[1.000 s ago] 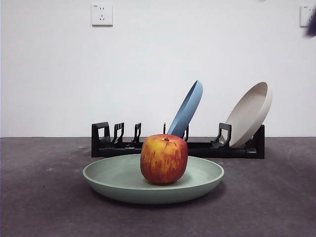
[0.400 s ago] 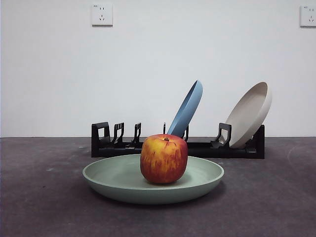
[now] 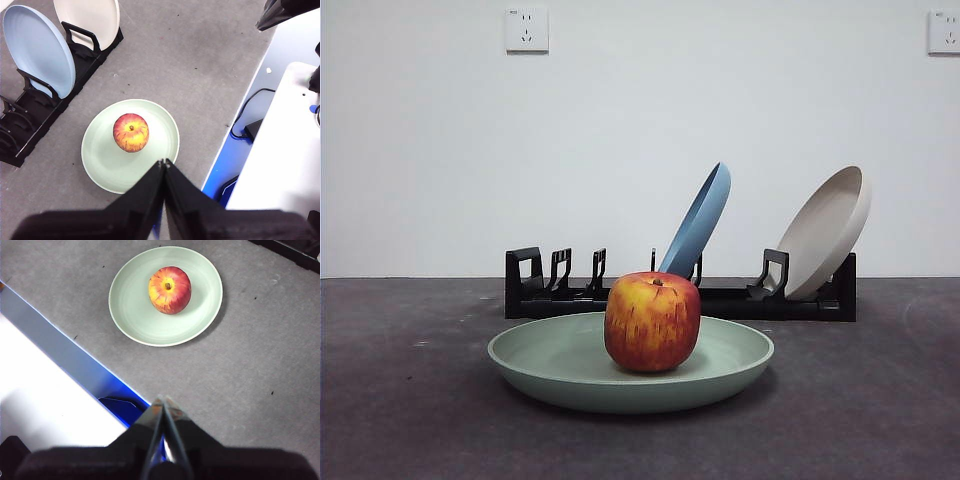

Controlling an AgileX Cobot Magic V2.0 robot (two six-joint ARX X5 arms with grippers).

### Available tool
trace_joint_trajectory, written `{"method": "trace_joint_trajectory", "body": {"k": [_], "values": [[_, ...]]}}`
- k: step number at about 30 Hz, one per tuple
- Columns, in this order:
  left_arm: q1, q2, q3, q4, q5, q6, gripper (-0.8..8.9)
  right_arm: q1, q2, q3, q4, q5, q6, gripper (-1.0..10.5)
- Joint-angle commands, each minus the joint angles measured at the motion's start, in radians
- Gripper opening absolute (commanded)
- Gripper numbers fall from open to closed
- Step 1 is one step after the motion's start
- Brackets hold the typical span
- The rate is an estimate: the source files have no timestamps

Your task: Take the green plate from the plate rack,put the plate on the table,take the apple from the table,put the apple in the plate

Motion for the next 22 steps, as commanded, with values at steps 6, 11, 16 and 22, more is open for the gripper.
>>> {"method": "trace_joint_trajectory", "body": {"k": [6, 11, 16, 22], "values": [[0.001, 0.001, 0.000, 0.002, -0.001, -0.005, -0.04, 0.002, 0.000, 0.002, 0.004, 0.003, 0.006, 0.0], [0.001, 0.001, 0.000, 0.002, -0.001, -0.005, -0.04, 0.002, 0.000, 0.002, 0.004, 0.003, 0.006, 0.0], [0.002, 0.001, 0.000, 0.026, -0.055, 0.026, -0.04, 0.002, 0.000, 0.002, 0.004, 0.003, 0.006, 0.0], [0.014, -0.006, 0.000, 0.031, -0.064, 0.038, -0.04, 0.002, 0.000, 0.002, 0.004, 0.003, 0.006, 0.0]]}}
